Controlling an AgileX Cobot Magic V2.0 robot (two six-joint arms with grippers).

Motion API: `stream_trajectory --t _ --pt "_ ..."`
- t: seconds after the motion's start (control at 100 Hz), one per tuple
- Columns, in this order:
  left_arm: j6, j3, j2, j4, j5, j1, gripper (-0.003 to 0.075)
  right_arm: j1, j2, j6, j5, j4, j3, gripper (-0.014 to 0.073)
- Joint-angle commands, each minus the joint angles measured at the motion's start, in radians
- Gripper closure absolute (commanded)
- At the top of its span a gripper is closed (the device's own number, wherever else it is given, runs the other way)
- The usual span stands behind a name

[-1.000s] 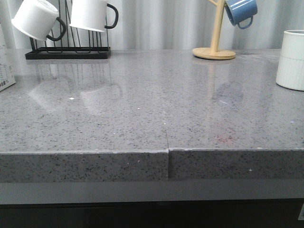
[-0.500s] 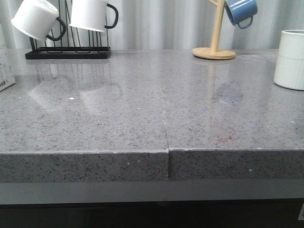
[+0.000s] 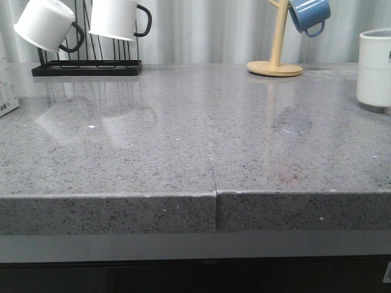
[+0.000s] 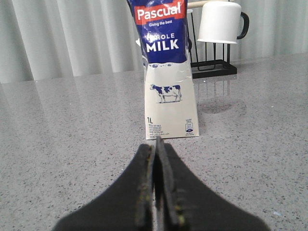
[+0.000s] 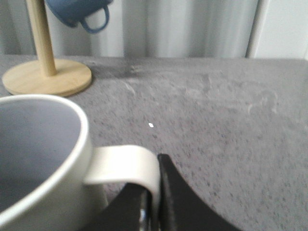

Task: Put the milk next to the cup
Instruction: 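Close the right gripper on the mug handle, then carry the mug toward the table center and lower it down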

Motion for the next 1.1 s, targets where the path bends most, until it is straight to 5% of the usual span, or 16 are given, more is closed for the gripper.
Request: stream_trajectory --t 0.0,0.27,0.61,1.09 --pt "-0.001 0.051 -0.032 -0.008 -0.087 -0.001 0.0741 0.028 -0.096 -0.004 -0.044 0.014 -0.025 0.0705" --pt "-0.001 0.051 -0.032 -0.008 -0.087 -0.001 0.0741 0.246 -0.175 -0.045 0.038 0.209 -0.028 0.0705" --pt "-0.001 0.051 -0.032 -0.008 -0.087 -0.001 0.0741 0.584 -0.119 -0.42 0.029 0.637 -0.116 0.0705" --pt "-0.001 0.051 -0.032 -0.008 -0.087 -0.001 0.0741 0.75 0.1 -0.427 0.027 0.744 -0.327 0.0705"
